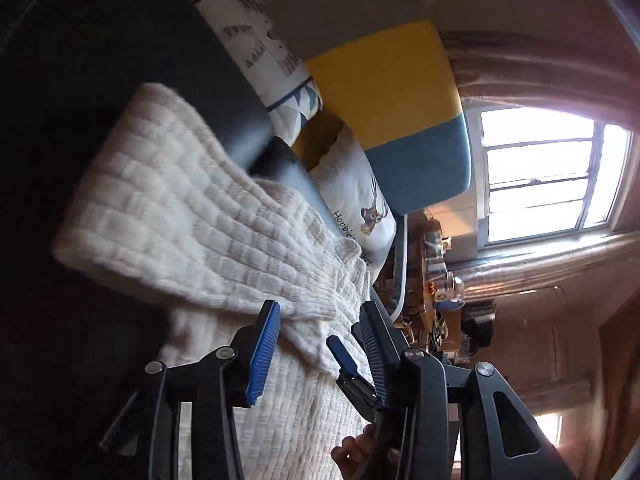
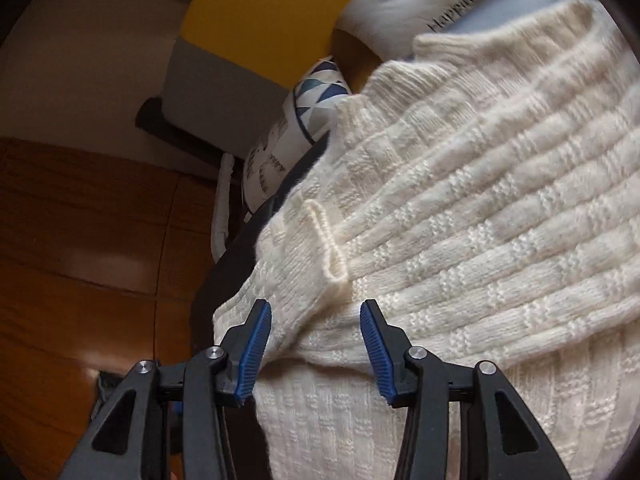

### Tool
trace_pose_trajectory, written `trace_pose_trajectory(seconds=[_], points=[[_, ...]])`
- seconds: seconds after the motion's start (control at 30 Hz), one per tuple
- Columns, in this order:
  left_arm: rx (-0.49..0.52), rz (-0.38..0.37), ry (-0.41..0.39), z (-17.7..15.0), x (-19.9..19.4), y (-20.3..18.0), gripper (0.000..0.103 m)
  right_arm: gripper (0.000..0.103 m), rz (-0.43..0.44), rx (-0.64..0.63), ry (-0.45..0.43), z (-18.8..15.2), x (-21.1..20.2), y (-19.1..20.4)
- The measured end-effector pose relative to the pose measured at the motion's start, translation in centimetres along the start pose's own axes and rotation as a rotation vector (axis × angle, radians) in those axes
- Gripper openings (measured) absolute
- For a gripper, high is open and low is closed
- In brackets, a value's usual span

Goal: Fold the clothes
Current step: 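Fold the side edge over the body with the left gripper while the right gripper grasps the sweater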

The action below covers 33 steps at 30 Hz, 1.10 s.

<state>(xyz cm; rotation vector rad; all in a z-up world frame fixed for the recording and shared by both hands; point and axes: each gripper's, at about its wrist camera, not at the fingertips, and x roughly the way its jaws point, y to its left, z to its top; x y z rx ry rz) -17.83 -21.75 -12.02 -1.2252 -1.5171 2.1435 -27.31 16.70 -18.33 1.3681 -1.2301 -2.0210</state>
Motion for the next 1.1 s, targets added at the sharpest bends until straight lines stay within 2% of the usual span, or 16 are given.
trace_pose_trajectory(seconds=[0.07,0.17,0.27,0.37,0.43,0.53,0.6,0.63,0.7,0.77,0.93,1.03,1.1], points=[[-0.032,0.001,-0.018,-0.4,-1.0,1.9,0.042,0.043,0.013,0.024,-0.023,-0.4,0.6,-0.2],[-0.046,-0.012,-0.024,-0.9,-1.4,2.9,0.042,0.043,0.079,0.077,-0.066,-0.8,1.7,0.0],[-0.060,-0.026,-0.031,-1.5,-1.7,3.9,0.042,0.043,0.122,0.110,-0.052,-0.9,3.8,0.3],[-0.074,-0.040,-0.037,-2.0,-2.1,4.8,0.042,0.042,0.111,0.086,-0.036,-1.4,5.6,0.7],[-0.083,-0.049,-0.041,-2.4,-2.4,5.5,0.042,0.042,0.089,0.022,-0.030,-1.6,5.8,1.5],[-0.097,-0.063,-0.048,-2.9,-2.8,6.4,0.043,0.043,0.085,0.008,-0.022,-1.4,5.9,1.7],[-0.115,-0.094,-0.056,-3.3,-2.4,6.4,0.043,0.040,0.029,-0.034,0.033,-1.2,6.2,2.5],[-0.121,-0.113,-0.060,-3.5,-1.9,6.2,0.043,0.037,-0.017,-0.040,0.030,-1.1,6.0,2.9],[-0.146,-0.134,-0.080,-3.4,-1.2,6.0,0.043,0.007,-0.124,-0.103,0.024,-1.1,6.1,4.2],[-0.177,-0.147,-0.104,-3.2,-0.6,5.9,0.043,0.006,-0.176,-0.192,0.012,-1.1,6.1,5.9],[-0.253,-0.182,-0.164,-2.5,1.1,5.5,0.043,0.006,-0.186,-0.383,-0.056,0.1,3.7,11.0],[-0.253,-0.153,-0.172,-2.3,2.0,5.2,0.043,0.006,-0.233,-0.511,-0.075,1.1,2.4,13.7],[-0.246,-0.127,-0.172,-2.2,2.7,5.0,0.043,0.006,-0.271,-0.560,-0.096,1.6,1.1,14.1]])
